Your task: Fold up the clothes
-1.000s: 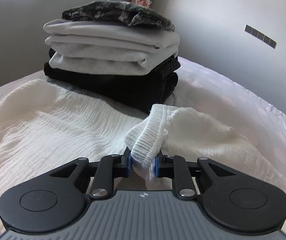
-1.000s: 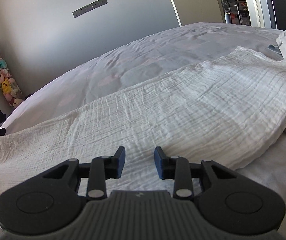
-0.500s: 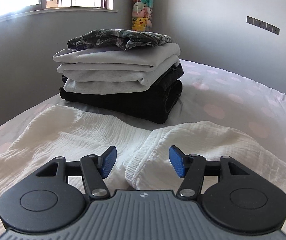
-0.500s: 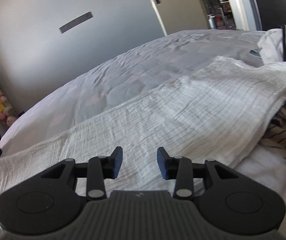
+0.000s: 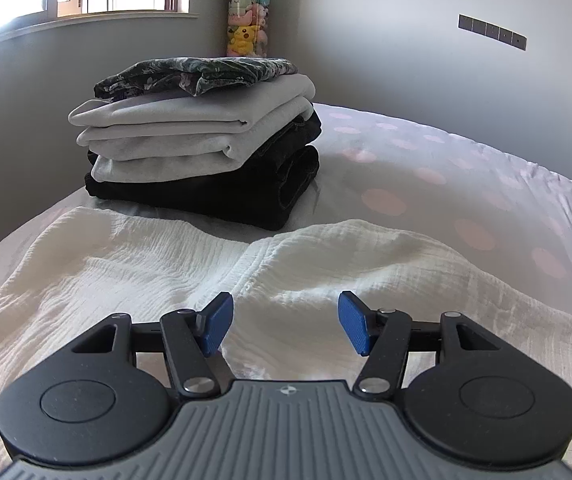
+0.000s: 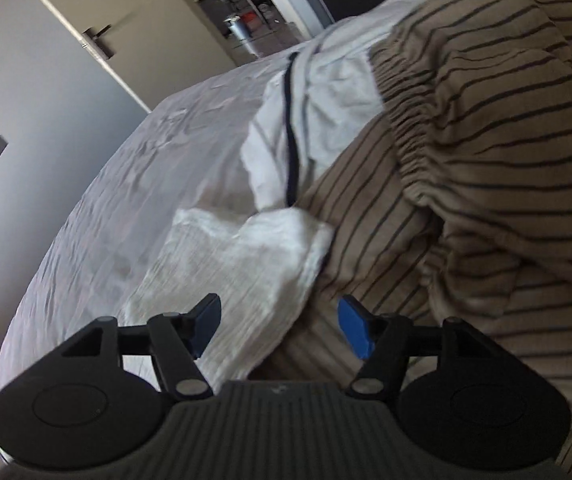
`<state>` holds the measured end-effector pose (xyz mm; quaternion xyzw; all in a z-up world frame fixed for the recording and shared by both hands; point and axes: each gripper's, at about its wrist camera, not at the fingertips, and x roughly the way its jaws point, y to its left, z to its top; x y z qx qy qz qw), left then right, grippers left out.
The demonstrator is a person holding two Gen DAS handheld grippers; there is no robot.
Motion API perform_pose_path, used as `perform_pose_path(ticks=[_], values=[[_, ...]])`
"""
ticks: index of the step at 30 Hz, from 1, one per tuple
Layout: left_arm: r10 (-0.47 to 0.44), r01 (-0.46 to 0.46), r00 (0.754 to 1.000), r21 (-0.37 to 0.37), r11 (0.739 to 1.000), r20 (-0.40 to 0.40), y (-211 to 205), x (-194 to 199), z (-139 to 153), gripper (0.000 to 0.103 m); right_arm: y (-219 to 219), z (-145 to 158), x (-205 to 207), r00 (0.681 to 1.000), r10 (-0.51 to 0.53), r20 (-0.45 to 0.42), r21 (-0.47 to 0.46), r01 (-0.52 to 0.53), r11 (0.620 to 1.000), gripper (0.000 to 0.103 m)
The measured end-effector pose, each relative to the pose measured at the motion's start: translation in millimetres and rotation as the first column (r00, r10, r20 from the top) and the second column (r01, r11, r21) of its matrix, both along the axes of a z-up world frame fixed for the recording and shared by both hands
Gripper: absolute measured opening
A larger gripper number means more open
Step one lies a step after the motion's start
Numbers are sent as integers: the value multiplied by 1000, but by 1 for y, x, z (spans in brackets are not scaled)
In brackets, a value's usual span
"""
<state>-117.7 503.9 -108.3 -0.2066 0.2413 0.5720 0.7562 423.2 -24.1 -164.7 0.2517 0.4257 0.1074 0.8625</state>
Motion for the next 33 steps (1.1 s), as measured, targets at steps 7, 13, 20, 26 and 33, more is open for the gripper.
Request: perform_pose_path(ticks=[7,13,20,26,33], values=[[-6,5,1000,-24,1000,-11,2,4,-6,68,17,-15,33,1000,23,-14,-69,-24,997,55],[-11,11,1000,-40,999,4,4,4,-7,68,29,-9,34,998,60,20,-90,-58,994,10],[-44,48,998,-69,996,53,3,1,-4,68,70,52,5,958,218,185,-158,-190,969,9],[-77,86,992,-91,992,102,-1,-2,0,69,147,97,-46,862,425,277,-194,-382,903,8],[-65,82,983,-95,992,169,0,-14,10,68,229,77,-130,689,693,215,-298,-629,718,8]])
